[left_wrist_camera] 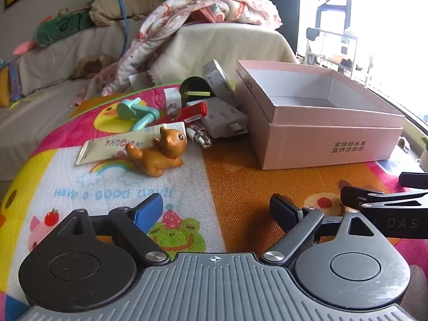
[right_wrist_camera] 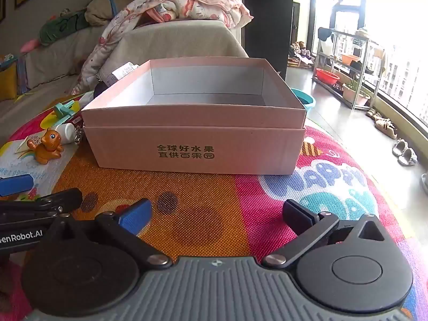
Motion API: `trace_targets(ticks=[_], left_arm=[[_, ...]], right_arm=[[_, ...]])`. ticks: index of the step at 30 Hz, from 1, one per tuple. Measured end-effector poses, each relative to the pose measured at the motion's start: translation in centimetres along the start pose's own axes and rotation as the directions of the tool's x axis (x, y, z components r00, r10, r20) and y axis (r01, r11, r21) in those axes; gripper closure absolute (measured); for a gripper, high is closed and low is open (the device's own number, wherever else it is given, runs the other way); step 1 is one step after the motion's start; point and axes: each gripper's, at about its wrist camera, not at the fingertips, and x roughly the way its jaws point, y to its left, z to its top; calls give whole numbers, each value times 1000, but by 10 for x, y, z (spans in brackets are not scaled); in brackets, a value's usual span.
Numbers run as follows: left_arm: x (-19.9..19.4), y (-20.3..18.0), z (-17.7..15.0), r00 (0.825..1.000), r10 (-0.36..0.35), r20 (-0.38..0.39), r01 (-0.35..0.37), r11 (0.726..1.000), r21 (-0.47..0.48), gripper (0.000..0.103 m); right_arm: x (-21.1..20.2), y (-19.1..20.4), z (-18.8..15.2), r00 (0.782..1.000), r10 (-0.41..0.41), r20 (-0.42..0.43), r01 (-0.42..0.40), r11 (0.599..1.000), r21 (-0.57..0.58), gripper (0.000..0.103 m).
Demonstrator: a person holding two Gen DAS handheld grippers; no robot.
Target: Organize rigid objects
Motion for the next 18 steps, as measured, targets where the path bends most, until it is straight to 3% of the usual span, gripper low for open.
trace_targets(ticks=[18], left_arm=[[0, 2, 0, 1000, -15, 8, 15, 1000, -20, 11]], right_arm=[[1, 1, 0, 1000, -1, 2, 1, 1000, -3, 0]])
